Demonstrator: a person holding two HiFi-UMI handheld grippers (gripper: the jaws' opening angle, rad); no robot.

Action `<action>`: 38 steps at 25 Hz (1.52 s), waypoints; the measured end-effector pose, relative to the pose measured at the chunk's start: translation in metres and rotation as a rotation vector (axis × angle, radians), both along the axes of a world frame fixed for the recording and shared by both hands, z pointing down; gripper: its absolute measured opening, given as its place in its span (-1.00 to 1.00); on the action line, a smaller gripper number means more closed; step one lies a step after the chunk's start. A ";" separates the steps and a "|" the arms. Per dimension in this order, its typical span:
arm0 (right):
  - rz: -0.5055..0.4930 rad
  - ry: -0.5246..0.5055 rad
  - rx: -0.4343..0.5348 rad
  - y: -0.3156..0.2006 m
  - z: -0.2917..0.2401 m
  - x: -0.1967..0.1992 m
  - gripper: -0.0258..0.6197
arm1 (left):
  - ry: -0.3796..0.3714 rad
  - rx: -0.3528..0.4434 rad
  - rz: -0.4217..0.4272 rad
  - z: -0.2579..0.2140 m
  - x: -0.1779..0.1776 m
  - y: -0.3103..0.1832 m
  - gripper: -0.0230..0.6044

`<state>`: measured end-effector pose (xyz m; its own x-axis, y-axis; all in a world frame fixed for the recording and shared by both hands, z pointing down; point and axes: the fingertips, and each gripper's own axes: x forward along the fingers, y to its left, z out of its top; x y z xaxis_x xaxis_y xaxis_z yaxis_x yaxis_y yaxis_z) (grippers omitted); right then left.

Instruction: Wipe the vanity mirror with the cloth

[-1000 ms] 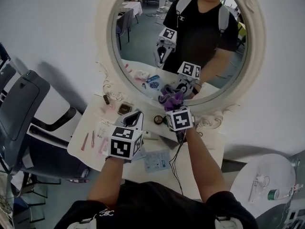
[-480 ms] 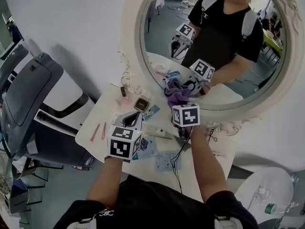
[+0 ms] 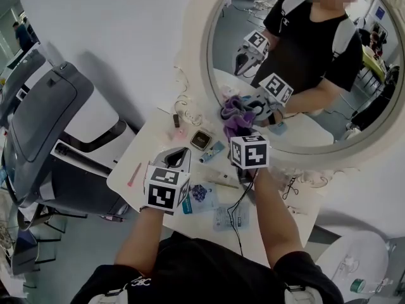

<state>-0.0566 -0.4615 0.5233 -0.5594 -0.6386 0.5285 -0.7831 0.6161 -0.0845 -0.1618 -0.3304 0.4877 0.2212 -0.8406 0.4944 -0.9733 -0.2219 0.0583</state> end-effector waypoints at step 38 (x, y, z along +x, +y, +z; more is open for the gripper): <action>0.259 -0.139 0.277 0.077 -0.078 0.099 -0.69 | 0.065 0.067 0.285 -0.028 0.127 -0.010 -0.94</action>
